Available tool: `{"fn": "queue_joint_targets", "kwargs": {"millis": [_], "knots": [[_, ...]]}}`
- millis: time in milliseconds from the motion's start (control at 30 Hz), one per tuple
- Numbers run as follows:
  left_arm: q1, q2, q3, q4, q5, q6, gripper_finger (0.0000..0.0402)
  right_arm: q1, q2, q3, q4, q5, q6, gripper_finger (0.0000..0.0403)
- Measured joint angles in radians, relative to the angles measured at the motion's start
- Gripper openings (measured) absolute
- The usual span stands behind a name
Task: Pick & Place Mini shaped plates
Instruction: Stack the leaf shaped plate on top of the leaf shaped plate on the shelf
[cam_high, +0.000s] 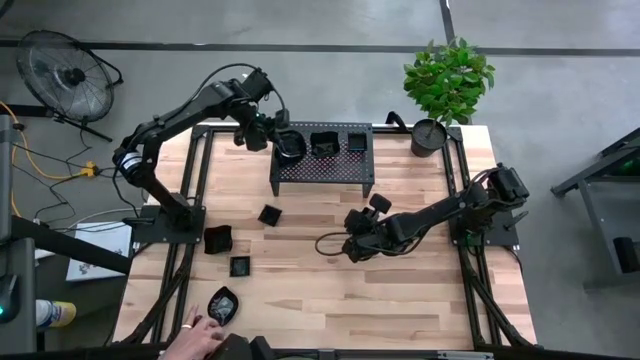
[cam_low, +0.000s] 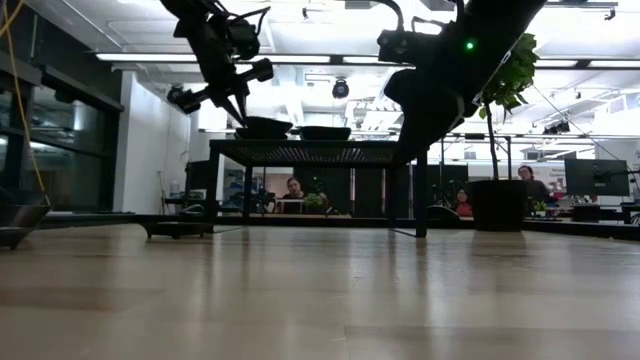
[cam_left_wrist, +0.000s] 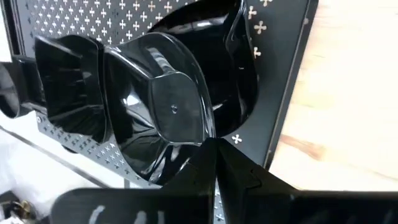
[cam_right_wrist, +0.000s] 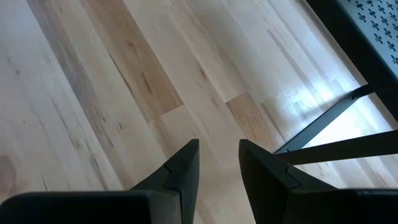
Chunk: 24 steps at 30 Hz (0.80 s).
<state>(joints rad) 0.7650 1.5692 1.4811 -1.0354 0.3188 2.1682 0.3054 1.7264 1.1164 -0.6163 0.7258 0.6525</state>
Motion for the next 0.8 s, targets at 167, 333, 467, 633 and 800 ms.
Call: {"fn": "queue_joint_targets", "kwargs": {"millis": [167,333,467,633,800], "knots": [[0.0,0.0,0.0,-0.003,-0.032,-0.03,0.0001,0.0,0.0,0.0,0.0,0.0,0.0,0.0108],[0.0,0.0,0.0,0.02,-0.077,-0.029,0.0001,0.0,0.0,0.0,0.0,0.0,-0.003,0.0108],[0.0,0.0,0.0,0.051,-0.075,-0.029,0.0001,0.0,0.0,0.0,0.0,0.0,-0.003,0.0108],[0.0,0.0,0.0,0.045,-0.075,-0.048,0.0001,0.0,0.0,0.0,0.0,-0.002,-0.003,0.0108],[0.0,0.0,0.0,0.038,-0.088,-0.114,0.0001,0.001,0.0,0.0,0.0,-0.003,-0.003,0.0108]]}}
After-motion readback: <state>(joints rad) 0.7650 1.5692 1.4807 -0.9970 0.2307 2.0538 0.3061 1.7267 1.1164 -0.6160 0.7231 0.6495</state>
